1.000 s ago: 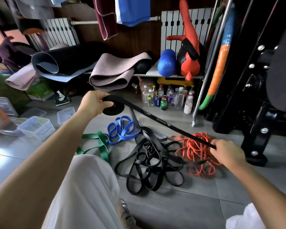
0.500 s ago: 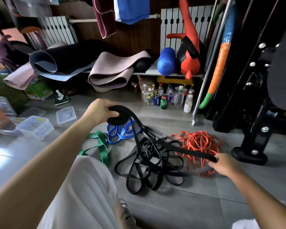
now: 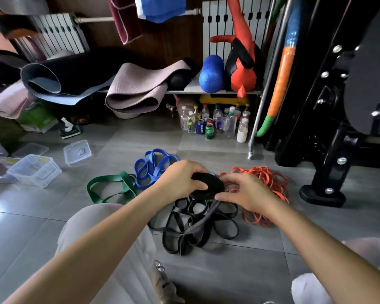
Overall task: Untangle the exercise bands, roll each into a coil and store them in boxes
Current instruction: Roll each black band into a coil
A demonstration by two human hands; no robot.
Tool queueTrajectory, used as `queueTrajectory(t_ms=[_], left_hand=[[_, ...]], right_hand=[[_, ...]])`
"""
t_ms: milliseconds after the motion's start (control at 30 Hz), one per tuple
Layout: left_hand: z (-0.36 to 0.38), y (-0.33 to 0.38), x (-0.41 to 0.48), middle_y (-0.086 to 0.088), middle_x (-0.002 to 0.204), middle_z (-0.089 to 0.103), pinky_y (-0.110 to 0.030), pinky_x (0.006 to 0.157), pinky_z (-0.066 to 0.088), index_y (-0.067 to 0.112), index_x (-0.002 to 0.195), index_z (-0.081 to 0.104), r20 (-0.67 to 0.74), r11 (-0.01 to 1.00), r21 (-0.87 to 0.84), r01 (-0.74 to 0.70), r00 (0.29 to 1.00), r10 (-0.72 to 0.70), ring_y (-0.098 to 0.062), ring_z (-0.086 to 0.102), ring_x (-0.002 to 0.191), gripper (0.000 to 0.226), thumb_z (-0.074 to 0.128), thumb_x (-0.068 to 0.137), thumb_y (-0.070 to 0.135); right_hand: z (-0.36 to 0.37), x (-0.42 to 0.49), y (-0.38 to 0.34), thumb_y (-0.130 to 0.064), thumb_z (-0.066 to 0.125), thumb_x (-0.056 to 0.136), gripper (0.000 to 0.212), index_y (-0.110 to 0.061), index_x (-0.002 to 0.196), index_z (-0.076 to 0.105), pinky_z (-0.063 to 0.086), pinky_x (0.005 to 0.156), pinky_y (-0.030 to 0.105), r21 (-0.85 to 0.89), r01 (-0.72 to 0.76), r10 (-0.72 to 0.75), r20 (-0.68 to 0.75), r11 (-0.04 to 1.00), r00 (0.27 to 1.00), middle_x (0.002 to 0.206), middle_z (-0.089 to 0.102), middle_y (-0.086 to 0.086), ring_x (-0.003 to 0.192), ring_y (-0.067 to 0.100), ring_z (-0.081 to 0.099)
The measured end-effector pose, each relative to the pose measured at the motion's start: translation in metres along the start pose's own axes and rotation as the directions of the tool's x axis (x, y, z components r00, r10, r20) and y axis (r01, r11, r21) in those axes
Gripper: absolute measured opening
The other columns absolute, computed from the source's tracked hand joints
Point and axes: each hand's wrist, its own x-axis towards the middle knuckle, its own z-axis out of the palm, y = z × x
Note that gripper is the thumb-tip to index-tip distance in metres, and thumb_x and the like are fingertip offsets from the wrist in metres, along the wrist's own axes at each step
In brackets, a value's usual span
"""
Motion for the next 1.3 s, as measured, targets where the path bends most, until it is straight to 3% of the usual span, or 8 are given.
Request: queueTrajectory(t_ms=[167, 300, 467, 600, 700, 900, 1100, 1300], left_hand=[[-0.002, 0.003, 0.002, 0.008, 0.092, 0.07, -0.028, 0.079, 0.052, 0.021, 0.107, 0.07, -0.031, 0.992, -0.123, -0.01, 0.999, 0.006, -0.009, 0.064, 0.086, 0.027, 0.071, 0.08, 0.018], [0.003, 0.0, 0.005, 0.009, 0.085, 0.073, -0.021, 0.071, 0.055, 0.024, 0.097, 0.07, -0.047, 0.861, -0.507, 0.029, 0.997, -0.062, -0.008, 0.069, 0.084, 0.026, 0.07, 0.08, 0.004], [0.001, -0.003, 0.009, 0.012, 0.078, 0.073, -0.023, 0.067, 0.057, 0.029, 0.09, 0.066, 0.014, 0.737, -0.67, 0.091, 0.994, -0.111, -0.005, 0.069, 0.078, 0.03, 0.066, 0.084, 0.0], [0.002, -0.003, 0.012, 0.001, 0.096, 0.069, -0.037, 0.086, 0.054, 0.022, 0.098, 0.064, 0.046, 0.898, -0.431, 0.086, 0.996, -0.073, -0.016, 0.067, 0.093, 0.021, 0.069, 0.082, 0.009], [0.014, 0.001, 0.013, 0.007, 0.11, 0.064, -0.028, 0.089, 0.046, 0.026, 0.118, 0.06, -0.015, 0.993, -0.09, -0.072, 0.997, 0.071, -0.01, 0.058, 0.101, 0.042, 0.072, 0.078, 0.027], [0.022, 0.004, 0.02, 0.008, 0.09, 0.067, -0.023, 0.077, 0.045, 0.021, 0.108, 0.068, -0.074, 0.979, -0.201, -0.031, 0.997, 0.016, -0.015, 0.061, 0.088, 0.027, 0.068, 0.082, 0.015], [0.015, 0.001, 0.016, -0.021, 0.099, 0.069, -0.059, 0.085, 0.051, 0.01, 0.106, 0.067, -0.068, 0.682, -0.728, 0.071, 0.982, -0.175, -0.039, 0.065, 0.096, 0.028, 0.062, 0.083, -0.006], [0.014, -0.003, 0.011, -0.014, 0.107, 0.068, -0.056, 0.084, 0.053, 0.013, 0.111, 0.064, 0.005, 0.498, -0.86, 0.115, 0.976, -0.216, -0.033, 0.065, 0.103, 0.024, 0.06, 0.089, 0.004]], right_hand=[[-0.013, -0.001, 0.001, -0.021, 0.075, 0.078, 0.026, -0.026, 0.103, 0.07, 0.054, 0.084, 0.029, -0.056, 0.099, -0.103, -0.073, 0.994, 0.992, 0.09, 0.073, -0.009, 0.087, -0.001, 0.067], [-0.017, 0.001, 0.004, -0.019, 0.075, 0.077, 0.031, -0.046, 0.085, 0.063, 0.05, 0.082, 0.018, 0.081, 0.082, -0.067, -0.171, 0.993, 0.983, 0.082, 0.069, -0.025, 0.085, -0.006, 0.065], [-0.016, 0.007, 0.0, -0.009, 0.074, 0.077, 0.025, -0.023, 0.097, 0.069, 0.054, 0.086, 0.029, 0.223, 0.096, -0.044, -0.229, 0.97, 0.972, 0.092, 0.073, -0.003, 0.089, 0.011, 0.069], [-0.013, 0.005, -0.002, -0.018, 0.075, 0.078, 0.031, -0.015, 0.108, 0.07, 0.049, 0.089, 0.03, 0.015, 0.081, -0.076, -0.228, 0.997, 0.971, 0.101, 0.072, 0.0, 0.094, 0.011, 0.067], [-0.012, 0.007, -0.002, -0.025, 0.074, 0.079, 0.027, -0.018, 0.105, 0.071, 0.046, 0.088, 0.036, -0.187, 0.109, -0.143, -0.182, 0.976, 0.973, 0.102, 0.071, 0.004, 0.1, 0.019, 0.064], [-0.015, 0.009, 0.004, -0.022, 0.079, 0.073, 0.03, -0.02, 0.102, 0.072, 0.048, 0.087, 0.025, -0.071, 0.105, -0.119, -0.23, 0.992, 0.966, 0.098, 0.073, -0.002, 0.095, 0.011, 0.066], [-0.013, 0.009, 0.012, 0.001, 0.075, 0.073, 0.034, -0.023, 0.096, 0.067, 0.048, 0.079, 0.009, 0.321, 0.084, -0.012, -0.222, 0.943, 0.975, 0.089, 0.072, -0.01, 0.085, -0.002, 0.067], [-0.009, 0.007, 0.015, 0.004, 0.072, 0.072, 0.031, -0.023, 0.088, 0.068, 0.05, 0.074, 0.011, 0.529, 0.128, 0.021, -0.267, 0.839, 0.963, 0.085, 0.074, -0.012, 0.084, 0.004, 0.07]])
